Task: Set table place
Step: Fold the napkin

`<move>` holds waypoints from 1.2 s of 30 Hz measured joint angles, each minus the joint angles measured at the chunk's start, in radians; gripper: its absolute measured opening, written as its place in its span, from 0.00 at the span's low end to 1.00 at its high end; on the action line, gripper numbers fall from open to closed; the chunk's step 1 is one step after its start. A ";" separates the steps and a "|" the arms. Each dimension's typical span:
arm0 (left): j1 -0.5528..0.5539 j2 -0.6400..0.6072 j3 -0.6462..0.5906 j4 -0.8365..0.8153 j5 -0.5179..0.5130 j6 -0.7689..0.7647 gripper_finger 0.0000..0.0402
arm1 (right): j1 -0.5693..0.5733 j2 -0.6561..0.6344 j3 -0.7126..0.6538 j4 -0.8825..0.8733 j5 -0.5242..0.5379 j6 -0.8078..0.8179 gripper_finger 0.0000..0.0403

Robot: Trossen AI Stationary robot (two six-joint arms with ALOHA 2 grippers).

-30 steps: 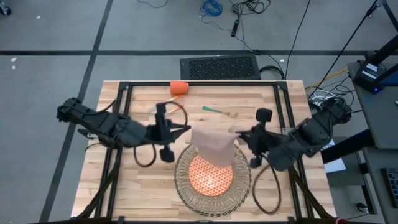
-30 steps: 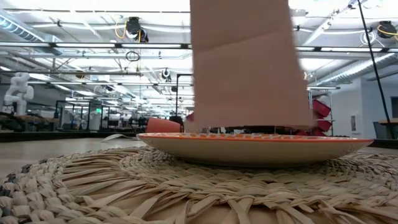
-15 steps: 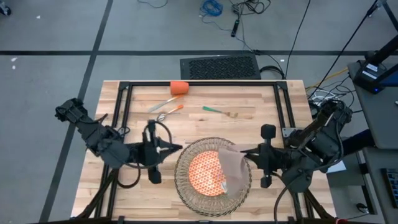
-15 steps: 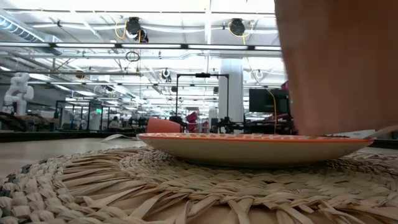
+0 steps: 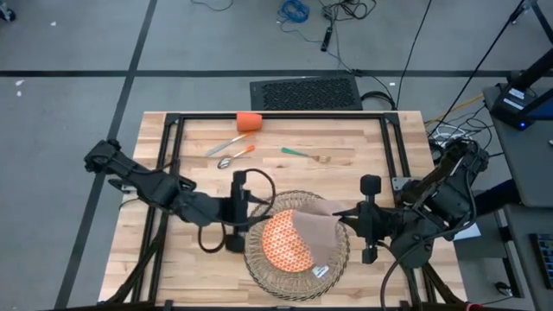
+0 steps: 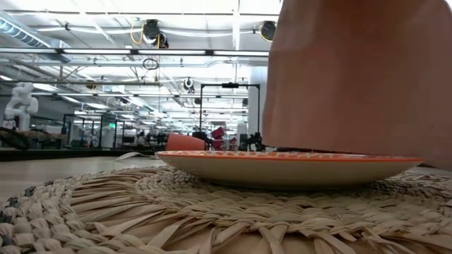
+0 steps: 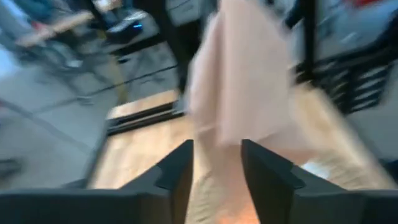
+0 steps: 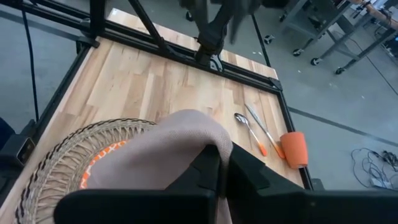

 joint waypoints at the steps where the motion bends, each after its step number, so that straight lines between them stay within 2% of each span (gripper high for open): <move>1: 0.001 0.006 -0.020 0.002 -0.035 0.037 0.33 | 0.000 0.001 0.000 0.001 0.000 -0.001 0.00; 4: -0.021 0.048 -0.093 0.010 -0.116 0.122 0.38 | 0.000 0.005 0.000 0.005 0.000 -0.005 0.00; 8: -0.058 0.141 -0.160 0.092 -0.246 0.200 0.39 | -0.007 0.005 0.000 0.025 0.002 -0.019 0.00; 11: -0.089 0.197 -0.171 0.191 -0.396 0.293 0.39 | -0.028 0.005 0.000 0.053 0.000 -0.039 0.00; 17: -0.119 0.271 -0.173 0.419 -0.613 0.523 0.39 | -0.100 0.005 0.000 0.096 -0.031 -0.076 0.00; 21: -0.126 0.296 -0.171 0.483 -0.764 0.578 0.39 | -0.155 0.005 0.000 0.123 -0.049 -0.094 0.00; 29: -0.133 0.342 -0.172 0.473 -0.889 0.575 0.39 | -0.228 0.006 0.000 0.194 -0.097 -0.143 0.00; 36: -0.140 0.364 -0.172 0.467 -0.907 0.575 0.39 | -0.264 0.006 0.000 0.240 -0.131 -0.153 0.00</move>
